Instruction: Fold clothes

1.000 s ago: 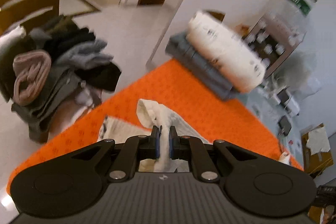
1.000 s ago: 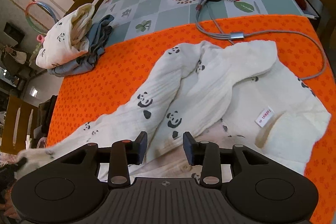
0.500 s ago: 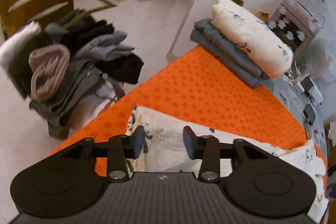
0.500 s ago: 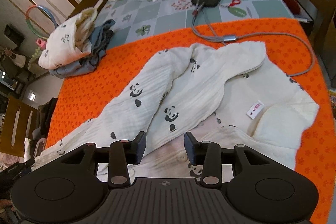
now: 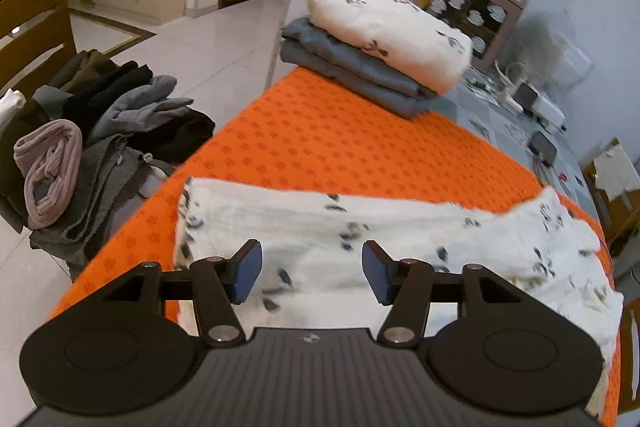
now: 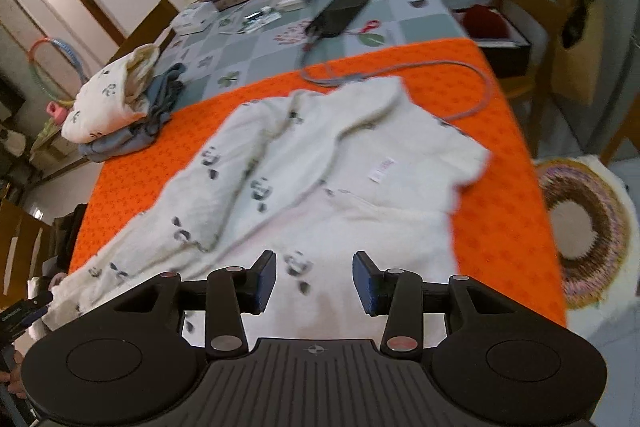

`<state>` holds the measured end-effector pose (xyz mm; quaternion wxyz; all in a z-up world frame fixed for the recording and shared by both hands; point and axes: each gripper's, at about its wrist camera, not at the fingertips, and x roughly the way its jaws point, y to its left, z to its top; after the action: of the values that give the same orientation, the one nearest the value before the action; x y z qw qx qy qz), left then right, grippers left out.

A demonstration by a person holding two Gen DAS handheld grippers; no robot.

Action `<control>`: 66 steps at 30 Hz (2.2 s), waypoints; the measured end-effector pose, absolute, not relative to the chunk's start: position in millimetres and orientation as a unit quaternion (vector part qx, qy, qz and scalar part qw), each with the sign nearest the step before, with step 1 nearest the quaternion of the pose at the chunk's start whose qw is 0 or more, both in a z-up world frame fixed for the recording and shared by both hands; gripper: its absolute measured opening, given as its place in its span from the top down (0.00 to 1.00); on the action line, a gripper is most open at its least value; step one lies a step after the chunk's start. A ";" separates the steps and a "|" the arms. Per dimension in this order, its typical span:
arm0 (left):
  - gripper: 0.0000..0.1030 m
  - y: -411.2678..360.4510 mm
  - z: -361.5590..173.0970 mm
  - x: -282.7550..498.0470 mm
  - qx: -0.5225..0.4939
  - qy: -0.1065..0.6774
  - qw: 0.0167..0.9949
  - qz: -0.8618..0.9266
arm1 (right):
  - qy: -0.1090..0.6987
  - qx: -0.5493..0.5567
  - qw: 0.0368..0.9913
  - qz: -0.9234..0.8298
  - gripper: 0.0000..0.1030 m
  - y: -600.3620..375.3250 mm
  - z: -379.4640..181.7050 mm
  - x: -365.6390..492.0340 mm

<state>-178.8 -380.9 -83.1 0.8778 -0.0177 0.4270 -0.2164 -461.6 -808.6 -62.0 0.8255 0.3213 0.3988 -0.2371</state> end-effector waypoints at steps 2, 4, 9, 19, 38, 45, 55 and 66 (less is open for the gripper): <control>0.38 -383.6 -82.5 -192.0 -0.017 0.424 0.879 -0.218 | 0.397 0.322 0.825 -0.239 0.56 -808.8 -64.8 -478.3; 0.38 -386.4 -82.0 -205.5 -0.016 0.421 0.880 -0.218 | 0.397 0.321 0.827 -0.233 0.56 -809.6 -68.9 -494.6; 0.35 -392.2 -81.4 -254.9 -0.016 0.413 0.887 -0.207 | 0.405 0.320 0.835 -0.191 0.56 -809.9 -83.3 -530.6; 0.27 -371.9 -97.3 -377.8 -0.021 0.410 0.903 -0.129 | 0.459 0.318 0.827 -0.065 0.57 -785.9 -126.4 -566.3; 0.25 -303.2 -147.1 -444.3 -0.216 0.406 0.888 0.027 | 0.493 0.354 0.795 -0.014 0.50 -752.5 -177.2 -551.5; 0.25 -328.5 -149.3 -468.6 -0.256 0.425 0.869 0.001 | 0.493 0.339 0.801 0.023 0.95 -749.3 -167.9 -554.1; 0.25 -371.5 -148.6 -482.9 -0.348 0.469 0.805 -0.105 | 0.424 0.359 0.829 0.063 0.96 -762.0 -107.1 -561.5; 0.33 -411.0 -177.3 -474.5 -0.460 0.484 0.730 -0.148 | 0.406 0.356 0.838 0.072 0.96 -763.9 -90.2 -557.2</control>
<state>-474.5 -411.0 -177.3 0.7296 -0.4604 0.4836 -0.1481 -557.2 -763.9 -90.2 0.8384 0.3565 0.4060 0.0717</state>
